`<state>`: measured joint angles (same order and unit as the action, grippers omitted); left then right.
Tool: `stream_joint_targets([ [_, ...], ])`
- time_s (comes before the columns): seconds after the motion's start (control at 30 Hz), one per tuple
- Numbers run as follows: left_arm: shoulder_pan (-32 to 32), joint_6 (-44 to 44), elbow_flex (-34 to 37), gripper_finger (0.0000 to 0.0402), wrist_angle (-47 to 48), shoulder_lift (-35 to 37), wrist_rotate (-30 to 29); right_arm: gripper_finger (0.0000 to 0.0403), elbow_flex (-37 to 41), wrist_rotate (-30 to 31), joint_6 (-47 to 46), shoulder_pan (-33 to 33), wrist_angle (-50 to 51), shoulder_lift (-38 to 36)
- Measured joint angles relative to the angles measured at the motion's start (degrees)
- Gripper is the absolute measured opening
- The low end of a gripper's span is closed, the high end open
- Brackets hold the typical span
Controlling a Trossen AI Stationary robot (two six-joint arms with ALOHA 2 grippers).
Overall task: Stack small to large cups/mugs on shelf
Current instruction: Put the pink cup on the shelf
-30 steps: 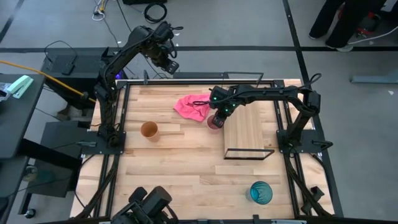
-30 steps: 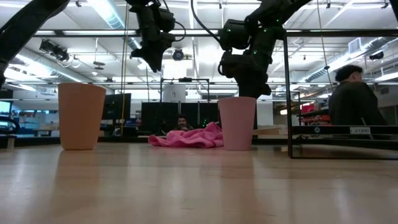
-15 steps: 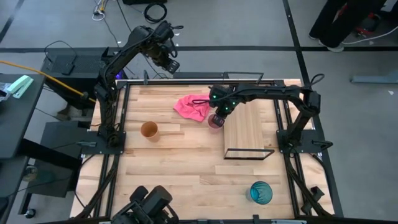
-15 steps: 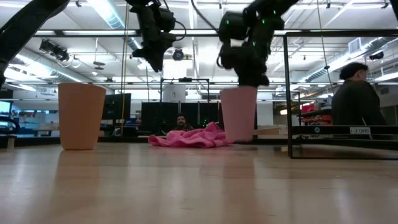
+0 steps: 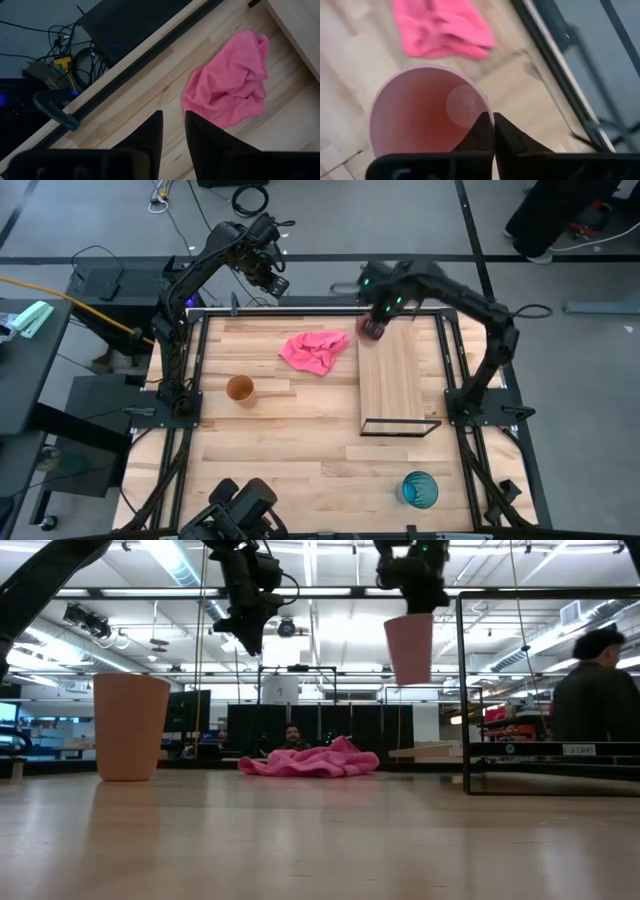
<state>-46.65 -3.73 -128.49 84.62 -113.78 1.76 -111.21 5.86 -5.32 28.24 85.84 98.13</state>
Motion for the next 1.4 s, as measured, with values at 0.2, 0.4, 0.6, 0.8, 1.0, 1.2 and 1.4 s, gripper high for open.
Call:
stream_joint_targets([
  [0.2,0.0,0.1,0.0,0.0085,0.0,0.0,0.0,0.0002,-0.3,-1.3,2.3,8.9,2.4,0.0],
  [0.4,0.0,0.6,0.0,0.009,0.0,0.0,0.0,0.0001,6.3,-7.3,5.5,15.1,-1.1,0.0],
  [0.6,0.0,1.2,0.0,0.0082,0.0,0.0,0.0,0.0001,14.0,-8.0,6.6,19.4,-7.9,-0.8],
  [0.8,0.0,1.8,0.0,0.0079,-0.4,0.0,0.0,0.0001,20.9,-9.7,6.7,21.6,-16.5,-3.5],
  [1.0,0.0,1.9,0.0,0.0084,-1.1,0.0,0.0,0.0,28.4,-11.8,8.0,23.6,-20.4,-7.4],
  [1.2,0.0,1.9,0.0,0.0079,-2.2,0.0,0.0,0.0,33.8,-13.0,7.9,25.0,-23.7,-10.9],
  [1.4,0.2,1.8,0.0,0.0073,-2.8,0.0,0.0,0.0,36.2,-13.0,8.2,25.3,-23.9,-11.4],
])
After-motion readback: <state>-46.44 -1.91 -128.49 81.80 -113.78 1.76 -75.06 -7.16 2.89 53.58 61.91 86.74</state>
